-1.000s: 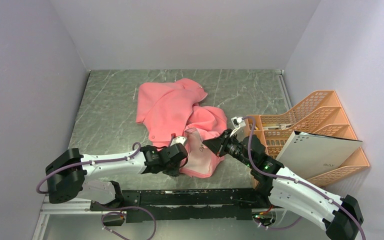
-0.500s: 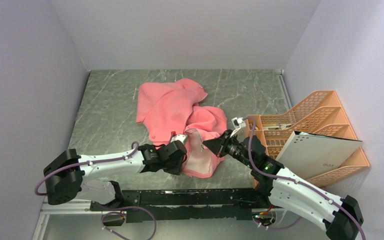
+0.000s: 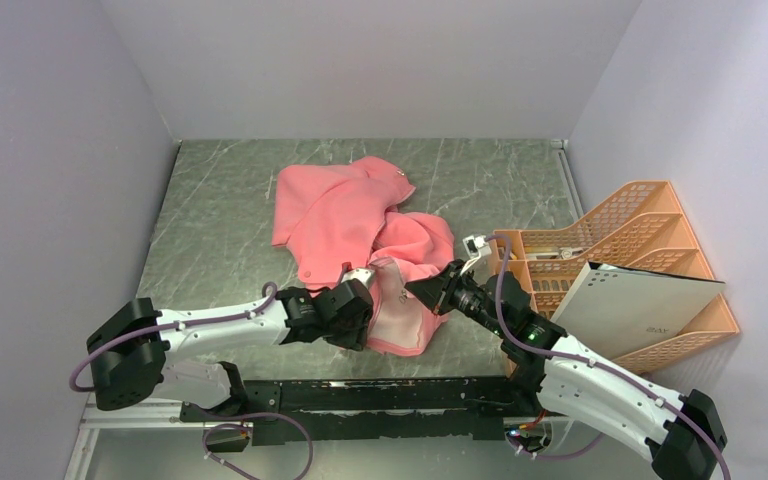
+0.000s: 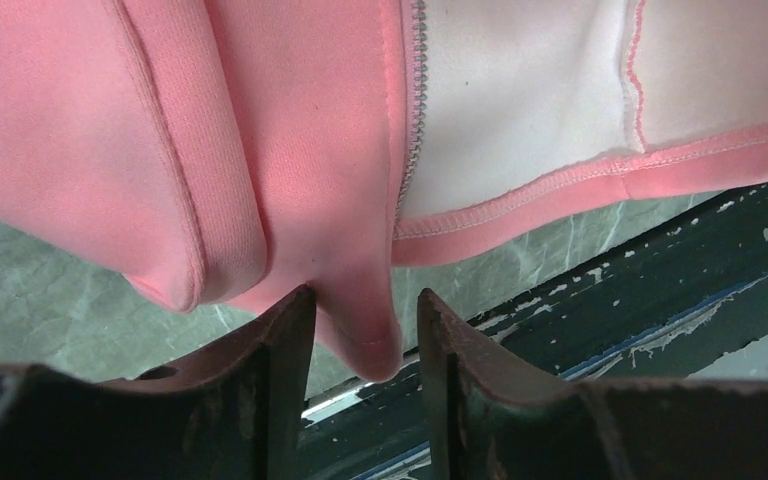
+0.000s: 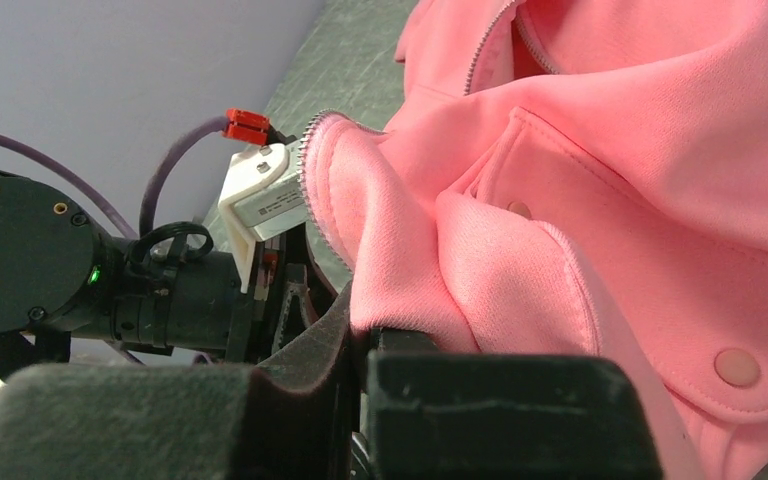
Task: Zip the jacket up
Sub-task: Pick up the jacket from the center of the board.
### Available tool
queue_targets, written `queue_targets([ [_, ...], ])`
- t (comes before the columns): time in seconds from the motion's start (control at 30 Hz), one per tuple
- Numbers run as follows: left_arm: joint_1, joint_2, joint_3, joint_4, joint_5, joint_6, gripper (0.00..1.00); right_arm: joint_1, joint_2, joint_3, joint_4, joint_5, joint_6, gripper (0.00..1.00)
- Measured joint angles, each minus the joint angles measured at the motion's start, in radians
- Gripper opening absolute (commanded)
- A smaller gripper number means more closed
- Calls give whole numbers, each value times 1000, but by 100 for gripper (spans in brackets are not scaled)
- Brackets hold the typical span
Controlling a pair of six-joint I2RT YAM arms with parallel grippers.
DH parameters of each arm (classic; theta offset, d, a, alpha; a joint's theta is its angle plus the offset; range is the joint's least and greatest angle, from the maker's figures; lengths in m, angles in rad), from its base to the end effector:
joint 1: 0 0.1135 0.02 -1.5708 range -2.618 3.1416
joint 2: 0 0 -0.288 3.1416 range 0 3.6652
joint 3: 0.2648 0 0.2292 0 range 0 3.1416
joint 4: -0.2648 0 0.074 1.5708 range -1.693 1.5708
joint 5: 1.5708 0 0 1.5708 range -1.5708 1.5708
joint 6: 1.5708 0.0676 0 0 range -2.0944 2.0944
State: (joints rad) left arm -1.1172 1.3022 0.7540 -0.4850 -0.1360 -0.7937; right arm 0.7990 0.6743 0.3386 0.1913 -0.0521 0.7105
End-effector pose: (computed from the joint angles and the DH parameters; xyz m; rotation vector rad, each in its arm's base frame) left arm 0.1116 -0.2080 0.2060 0.3819 2.6526 -0.4974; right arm 0.1116 0.1198 0.2567 -0.1240 1.8548 1.1368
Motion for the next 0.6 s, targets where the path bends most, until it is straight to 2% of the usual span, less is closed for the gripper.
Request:
queue_targets([
  [0.13, 10, 0, 0, -6, 8, 8, 51, 0, 0, -2, 5, 0, 0, 0],
  [0.5, 26, 0, 0, -13, 12, 23, 39, 0, 0, -5, 6, 0, 1, 0],
  [0.6, 27, 0, 0, -13, 17, 23, 43, 0, 3, -5, 8, -1, 0, 0],
])
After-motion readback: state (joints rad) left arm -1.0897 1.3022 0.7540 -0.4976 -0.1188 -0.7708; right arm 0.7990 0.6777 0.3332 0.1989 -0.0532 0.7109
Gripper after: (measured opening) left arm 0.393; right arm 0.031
